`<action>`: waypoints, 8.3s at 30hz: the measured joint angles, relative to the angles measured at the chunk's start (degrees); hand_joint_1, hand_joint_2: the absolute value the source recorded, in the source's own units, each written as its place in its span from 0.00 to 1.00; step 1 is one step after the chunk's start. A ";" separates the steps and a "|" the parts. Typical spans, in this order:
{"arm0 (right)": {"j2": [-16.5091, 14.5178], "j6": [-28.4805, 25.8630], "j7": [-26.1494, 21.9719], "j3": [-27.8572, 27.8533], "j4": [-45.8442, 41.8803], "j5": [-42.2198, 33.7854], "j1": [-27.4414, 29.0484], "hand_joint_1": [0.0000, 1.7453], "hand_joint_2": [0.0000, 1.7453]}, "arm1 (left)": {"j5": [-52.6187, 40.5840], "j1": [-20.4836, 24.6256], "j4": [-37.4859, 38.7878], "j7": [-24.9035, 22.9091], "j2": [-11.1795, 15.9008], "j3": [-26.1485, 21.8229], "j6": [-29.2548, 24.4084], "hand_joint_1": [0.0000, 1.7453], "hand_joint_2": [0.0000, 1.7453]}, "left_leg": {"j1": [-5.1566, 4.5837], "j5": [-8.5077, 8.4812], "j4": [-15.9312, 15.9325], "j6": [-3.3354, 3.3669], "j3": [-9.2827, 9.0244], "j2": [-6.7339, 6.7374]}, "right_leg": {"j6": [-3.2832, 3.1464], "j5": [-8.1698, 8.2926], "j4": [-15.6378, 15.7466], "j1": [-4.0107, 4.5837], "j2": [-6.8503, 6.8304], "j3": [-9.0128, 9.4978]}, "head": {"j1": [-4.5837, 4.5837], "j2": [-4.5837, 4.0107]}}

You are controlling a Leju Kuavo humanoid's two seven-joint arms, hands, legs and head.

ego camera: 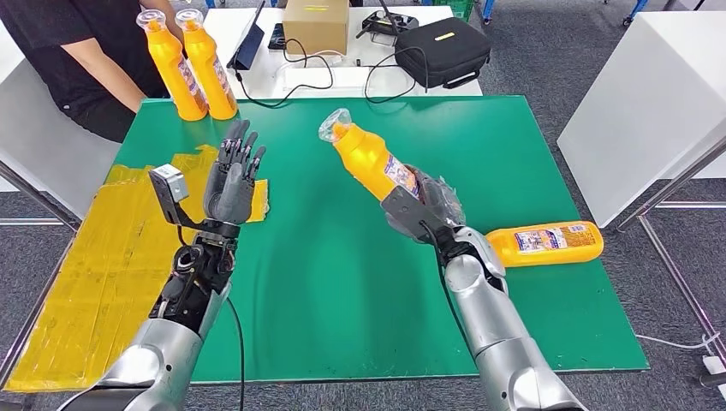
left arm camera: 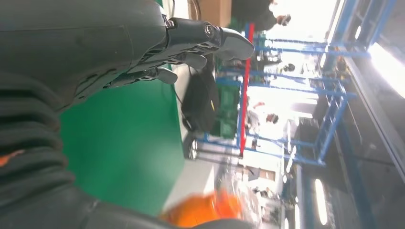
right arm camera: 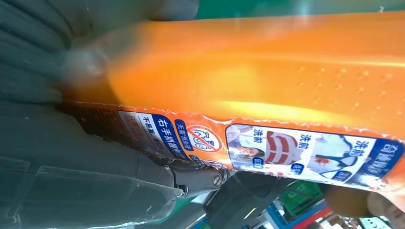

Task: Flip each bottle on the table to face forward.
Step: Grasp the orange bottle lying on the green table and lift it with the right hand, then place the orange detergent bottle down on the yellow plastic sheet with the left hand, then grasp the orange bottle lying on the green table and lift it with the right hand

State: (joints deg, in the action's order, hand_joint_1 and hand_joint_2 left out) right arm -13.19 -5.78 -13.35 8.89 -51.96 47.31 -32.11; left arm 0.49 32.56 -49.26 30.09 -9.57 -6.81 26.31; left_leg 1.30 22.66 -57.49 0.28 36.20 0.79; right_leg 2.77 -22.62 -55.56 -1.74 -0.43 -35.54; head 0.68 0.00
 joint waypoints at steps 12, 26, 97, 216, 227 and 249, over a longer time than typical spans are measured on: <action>-5.24 -2.06 0.39 2.19 2.52 -1.73 0.03 1.00 1.00 | 4.32 1.31 -1.01 -1.93 -2.24 4.64 -0.98 0.00 1.00 | 0.02 0.00 0.01 0.00 0.09 0.01 | 0.00 0.00 0.00 0.01 0.00 -0.13 | -0.01 0.00; -6.29 -3.92 -0.29 2.94 2.13 -1.16 1.63 1.00 1.00 | 5.05 6.30 6.80 -2.35 -2.38 6.21 -3.19 0.00 1.00 | 0.02 0.00 0.00 0.00 0.12 0.02 | 0.00 0.00 0.00 0.01 0.01 -0.17 | 0.01 0.00; -7.10 -11.42 8.85 23.46 14.64 -27.98 -9.08 1.00 1.00 | 13.40 10.27 15.38 -6.73 -6.61 9.51 0.73 0.00 1.00 | 0.01 -0.04 -0.01 -0.03 0.18 0.02 | 0.00 0.01 -0.02 0.01 0.01 -0.21 | 0.01 0.00; 13.08 3.92 -5.27 -5.52 -21.91 -3.14 10.22 0.00 0.00 | -90.17 1.70 27.53 -37.39 11.53 9.08 -62.85 0.00 0.00 | 0.02 -0.06 0.01 -0.05 0.36 -0.02 | -0.01 0.01 -0.10 0.02 -0.08 -0.38 | 0.01 0.00; 13.43 -0.35 -4.00 -5.78 -18.27 1.32 12.58 0.00 1.00 | -86.41 -0.55 21.04 -27.66 12.25 5.44 -64.58 0.00 0.00 | -0.02 -0.06 -0.01 -0.05 0.36 -0.07 | 0.00 0.00 -0.06 -0.01 -0.12 -0.42 | 0.01 0.00; 15.27 3.81 -10.76 -22.54 -27.78 5.31 27.81 0.00 1.00 | -29.33 1.04 9.66 4.42 7.86 -5.97 -28.20 0.00 0.00 | -0.04 -0.04 -0.01 -0.04 0.37 0.01 | 0.00 0.02 -0.04 -0.02 -0.08 -0.42 | 0.02 0.00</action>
State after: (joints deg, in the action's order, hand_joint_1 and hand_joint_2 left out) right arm 2.08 -1.96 -24.12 -13.64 -79.73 52.63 -4.31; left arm -28.84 33.60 -39.60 34.51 -1.71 -12.78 -1.89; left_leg 1.26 22.63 -57.50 0.24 36.57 0.80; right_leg 2.76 -22.60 -55.60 -1.77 -0.52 -35.95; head 0.70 0.00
